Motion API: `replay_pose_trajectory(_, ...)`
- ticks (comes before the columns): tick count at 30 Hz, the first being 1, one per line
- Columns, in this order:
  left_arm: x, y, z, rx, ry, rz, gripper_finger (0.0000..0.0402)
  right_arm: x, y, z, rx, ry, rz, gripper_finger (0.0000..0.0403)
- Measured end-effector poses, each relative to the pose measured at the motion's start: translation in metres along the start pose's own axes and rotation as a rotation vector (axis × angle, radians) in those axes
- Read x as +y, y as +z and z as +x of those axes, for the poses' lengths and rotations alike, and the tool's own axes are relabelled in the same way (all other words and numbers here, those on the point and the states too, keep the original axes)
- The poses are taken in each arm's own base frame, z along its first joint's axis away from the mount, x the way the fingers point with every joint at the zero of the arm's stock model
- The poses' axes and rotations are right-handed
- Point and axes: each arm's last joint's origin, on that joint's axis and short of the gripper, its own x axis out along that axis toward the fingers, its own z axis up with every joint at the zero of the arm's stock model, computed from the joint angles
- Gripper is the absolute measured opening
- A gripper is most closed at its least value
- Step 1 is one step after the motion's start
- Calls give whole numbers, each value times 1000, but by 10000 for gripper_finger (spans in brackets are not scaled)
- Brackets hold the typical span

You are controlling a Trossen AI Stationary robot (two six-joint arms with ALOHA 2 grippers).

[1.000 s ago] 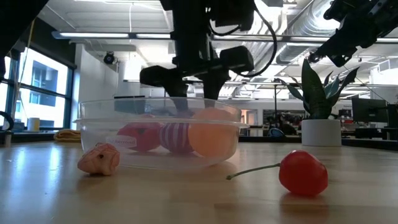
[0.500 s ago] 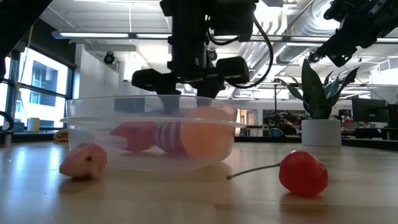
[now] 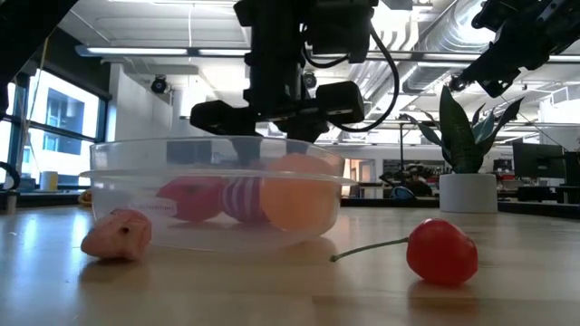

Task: Pick and placing Produce into tupperware
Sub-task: Put the top cherry into the bin

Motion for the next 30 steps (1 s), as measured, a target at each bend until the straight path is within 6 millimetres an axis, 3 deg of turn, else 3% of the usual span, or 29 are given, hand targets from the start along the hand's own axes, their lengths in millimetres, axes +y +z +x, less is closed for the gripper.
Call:
replay_pose_trajectory(18, -3, -7, 0, -16, -9, 22, 197, 0, 0, 0, 0, 0, 0, 0)
replay_pose_trajectory(30, -2, 4, 5, -56, 4, 10, 260, 0, 0, 0, -1, 0, 0, 0)
